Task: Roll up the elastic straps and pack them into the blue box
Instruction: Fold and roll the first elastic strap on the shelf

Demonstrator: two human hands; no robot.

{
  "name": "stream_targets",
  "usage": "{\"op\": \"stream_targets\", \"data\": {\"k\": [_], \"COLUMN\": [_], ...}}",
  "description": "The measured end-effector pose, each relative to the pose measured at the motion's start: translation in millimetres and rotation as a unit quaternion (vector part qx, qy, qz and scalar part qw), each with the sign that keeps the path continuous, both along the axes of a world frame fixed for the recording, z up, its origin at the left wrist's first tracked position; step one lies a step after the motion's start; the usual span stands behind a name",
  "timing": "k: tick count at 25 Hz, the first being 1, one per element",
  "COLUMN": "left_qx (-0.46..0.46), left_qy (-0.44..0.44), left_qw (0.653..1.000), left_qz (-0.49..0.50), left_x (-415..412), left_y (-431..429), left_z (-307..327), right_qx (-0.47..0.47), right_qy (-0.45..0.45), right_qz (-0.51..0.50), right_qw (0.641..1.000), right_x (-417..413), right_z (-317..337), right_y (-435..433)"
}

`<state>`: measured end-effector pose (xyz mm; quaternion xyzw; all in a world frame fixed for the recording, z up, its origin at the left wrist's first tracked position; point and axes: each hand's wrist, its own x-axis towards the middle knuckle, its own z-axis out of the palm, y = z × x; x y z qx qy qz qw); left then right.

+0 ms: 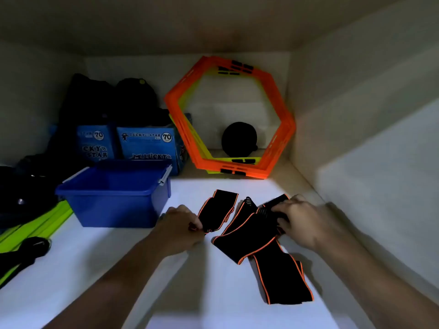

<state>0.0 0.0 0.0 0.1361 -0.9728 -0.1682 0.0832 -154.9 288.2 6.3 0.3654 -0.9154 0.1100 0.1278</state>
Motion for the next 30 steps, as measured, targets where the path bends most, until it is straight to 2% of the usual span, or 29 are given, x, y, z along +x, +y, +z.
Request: {"op": "stream_targets", "data": {"k": [2,4,10,14,17,21,23,25,26,27,28,29,30], "left_qx": [-0.033,-0.026,0.031,0.089,0.242,0.411,0.486,0.509,0.505,0.491,0.471,0.44,0.389], "left_qy": [-0.051,-0.052,-0.001,0.042,0.073,0.13,0.17,0.215,0.238,0.259,0.284,0.31,0.337], "left_qw": [0.998,0.998,0.995,0.985,0.955,0.889,0.843,0.82,0.817,0.821,0.826,0.834,0.848], "left_qz": [-0.024,-0.036,-0.095,-0.139,-0.152,-0.154,-0.155,-0.152,-0.147,-0.134,-0.123,-0.119,-0.125], "left_x": [-1,-3,-19,-28,-31,-28,-29,-35,-39,-43,-46,-48,-49], "left_y": [-5,-7,-16,-14,-2,21,29,32,33,32,31,28,25], "left_z": [-4,-3,2,5,21,59,72,80,83,89,95,102,110], "right_qx": [0.088,0.147,0.164,0.075,-0.027,-0.238,-0.273,-0.287,-0.281,-0.261,-0.22,-0.166,-0.118], "right_qy": [0.019,0.008,-0.02,-0.06,-0.159,-0.341,-0.382,-0.417,-0.419,-0.396,-0.332,-0.224,-0.105], "right_qz": [-0.026,-0.056,-0.072,-0.063,-0.032,0.052,0.055,0.09,0.12,0.145,0.159,0.151,0.133], "right_qw": [0.996,0.987,0.984,0.993,0.986,0.908,0.881,0.858,0.855,0.868,0.903,0.948,0.978], "right_x": [-5,-2,2,10,16,29,35,38,42,45,49,50,49], "right_z": [-2,0,12,26,45,79,96,112,121,127,133,136,140], "right_y": [-8,-15,-13,-5,-3,-9,-15,-17,-17,-18,-19,-21,-24]}}
